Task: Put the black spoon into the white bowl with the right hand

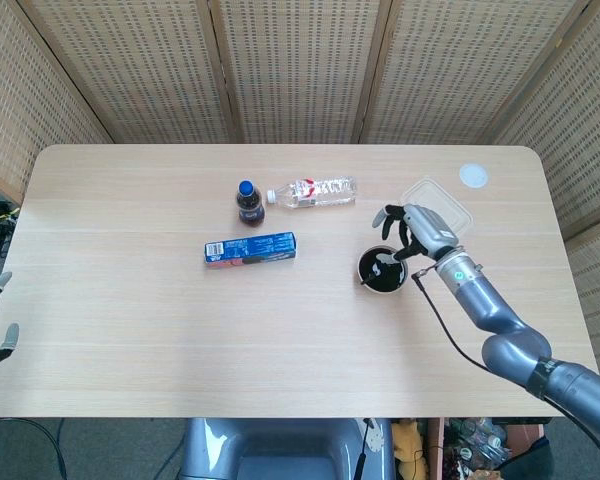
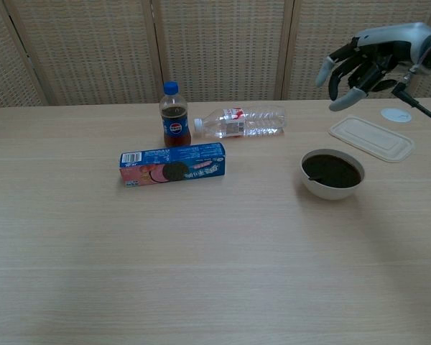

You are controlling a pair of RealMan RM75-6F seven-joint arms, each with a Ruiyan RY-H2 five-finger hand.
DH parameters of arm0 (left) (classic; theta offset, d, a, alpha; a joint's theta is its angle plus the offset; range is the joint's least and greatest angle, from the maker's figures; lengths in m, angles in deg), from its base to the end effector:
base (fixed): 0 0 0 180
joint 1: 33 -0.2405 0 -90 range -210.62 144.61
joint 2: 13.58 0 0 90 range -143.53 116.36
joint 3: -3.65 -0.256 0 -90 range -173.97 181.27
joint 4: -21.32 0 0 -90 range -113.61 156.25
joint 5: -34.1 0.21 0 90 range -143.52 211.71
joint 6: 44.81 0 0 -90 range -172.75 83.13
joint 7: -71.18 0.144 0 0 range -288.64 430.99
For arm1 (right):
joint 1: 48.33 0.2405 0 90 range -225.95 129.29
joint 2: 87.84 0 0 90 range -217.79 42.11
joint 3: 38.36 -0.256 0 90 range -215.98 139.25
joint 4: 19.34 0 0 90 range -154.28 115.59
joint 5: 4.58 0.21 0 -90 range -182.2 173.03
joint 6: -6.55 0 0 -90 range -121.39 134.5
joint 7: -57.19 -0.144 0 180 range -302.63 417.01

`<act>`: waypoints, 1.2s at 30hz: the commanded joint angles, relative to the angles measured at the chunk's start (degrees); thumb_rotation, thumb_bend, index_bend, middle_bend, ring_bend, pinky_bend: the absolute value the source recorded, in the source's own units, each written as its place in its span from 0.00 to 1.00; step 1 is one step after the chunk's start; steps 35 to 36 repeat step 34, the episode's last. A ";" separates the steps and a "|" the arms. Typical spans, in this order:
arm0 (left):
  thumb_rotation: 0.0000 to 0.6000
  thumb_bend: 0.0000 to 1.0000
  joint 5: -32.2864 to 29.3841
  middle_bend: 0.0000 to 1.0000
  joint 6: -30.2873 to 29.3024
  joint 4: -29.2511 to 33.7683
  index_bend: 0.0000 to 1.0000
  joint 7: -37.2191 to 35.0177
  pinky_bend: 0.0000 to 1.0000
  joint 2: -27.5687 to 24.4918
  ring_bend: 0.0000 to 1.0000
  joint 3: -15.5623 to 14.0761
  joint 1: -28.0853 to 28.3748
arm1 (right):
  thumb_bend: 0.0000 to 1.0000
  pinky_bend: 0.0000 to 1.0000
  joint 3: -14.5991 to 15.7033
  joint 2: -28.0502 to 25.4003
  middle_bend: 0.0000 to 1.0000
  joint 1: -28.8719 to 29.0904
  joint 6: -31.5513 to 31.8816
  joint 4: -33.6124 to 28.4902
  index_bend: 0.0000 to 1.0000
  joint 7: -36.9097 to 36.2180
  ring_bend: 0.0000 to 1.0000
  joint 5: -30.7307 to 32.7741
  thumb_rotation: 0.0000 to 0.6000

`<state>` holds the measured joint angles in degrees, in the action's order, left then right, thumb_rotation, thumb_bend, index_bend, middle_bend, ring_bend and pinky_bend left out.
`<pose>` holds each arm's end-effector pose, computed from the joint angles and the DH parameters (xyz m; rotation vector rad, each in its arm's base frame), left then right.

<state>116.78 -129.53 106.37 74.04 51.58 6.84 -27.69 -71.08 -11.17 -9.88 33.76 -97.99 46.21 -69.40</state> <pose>-0.3398 0.1865 0.1709 -1.3735 -0.7986 -0.7674 -0.1697 -0.4237 0.0857 1.5854 -1.4508 1.1133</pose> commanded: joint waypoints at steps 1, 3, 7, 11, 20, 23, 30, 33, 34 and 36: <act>1.00 0.46 0.63 0.00 -1.21 -0.55 0.08 -0.74 0.00 0.45 0.00 0.35 -0.18 | 0.12 0.74 3.64 -3.70 0.48 -6.37 13.23 -7.43 0.43 5.01 0.55 -2.25 1.00; 1.00 0.46 1.08 0.00 -2.30 -1.12 0.07 -1.39 0.00 0.89 0.00 0.57 -0.43 | 0.12 0.67 5.42 -4.37 0.44 -8.34 18.19 -9.58 0.43 7.86 0.49 -2.88 1.00; 1.00 0.46 1.69 0.00 -3.14 -1.43 0.07 -2.05 0.00 1.08 0.00 0.52 -0.70 | 0.12 0.52 7.86 -5.10 0.36 -11.15 24.73 -12.10 0.43 11.78 0.36 -4.03 1.00; 1.00 0.46 2.50 0.00 -4.05 -1.31 0.02 -2.66 0.00 1.19 0.00 0.26 -1.12 | 0.12 0.31 11.28 -5.21 0.26 -14.45 32.68 -13.31 0.38 17.10 0.21 -6.74 1.00; 1.00 0.46 6.11 0.00 -5.64 -0.92 0.00 -1.62 0.00 2.74 0.00 -1.52 -1.73 | 0.13 0.14 19.16 -4.68 0.15 -22.01 47.32 -14.27 0.28 27.09 0.07 -12.35 1.00; 1.00 0.46 6.46 0.00 -5.51 -0.77 0.00 -0.95 0.00 3.06 0.00 -2.09 -2.00 | 0.13 0.12 21.45 -4.44 0.13 -23.88 49.66 -14.26 0.27 29.30 0.05 -13.08 1.00; 1.00 0.46 7.14 0.00 -5.76 -0.14 0.00 0.02 0.00 3.23 0.00 -3.00 -2.72 | 0.13 0.11 24.04 -4.20 0.13 -27.26 53.86 -14.86 0.26 29.87 0.04 -13.45 1.00; 1.00 0.46 7.02 0.00 -5.55 0.08 0.00 0.45 0.00 3.35 0.00 -3.22 -2.94 | 0.13 0.11 24.43 -4.57 0.13 -27.81 54.61 -15.26 0.26 30.13 0.04 -13.62 1.00; 1.00 0.46 6.98 0.00 -5.41 0.15 0.00 0.51 0.00 3.38 0.00 -3.29 -2.97 | 0.13 0.11 24.50 -4.65 0.13 -27.91 54.68 -15.38 0.26 30.07 0.04 -13.58 1.00; 1.00 0.46 6.98 0.00 -5.41 0.15 0.00 0.51 0.00 3.38 0.00 -3.29 -2.97 | 0.13 0.11 24.50 -4.65 0.13 -27.91 54.68 -15.38 0.26 30.07 0.04 -13.58 1.00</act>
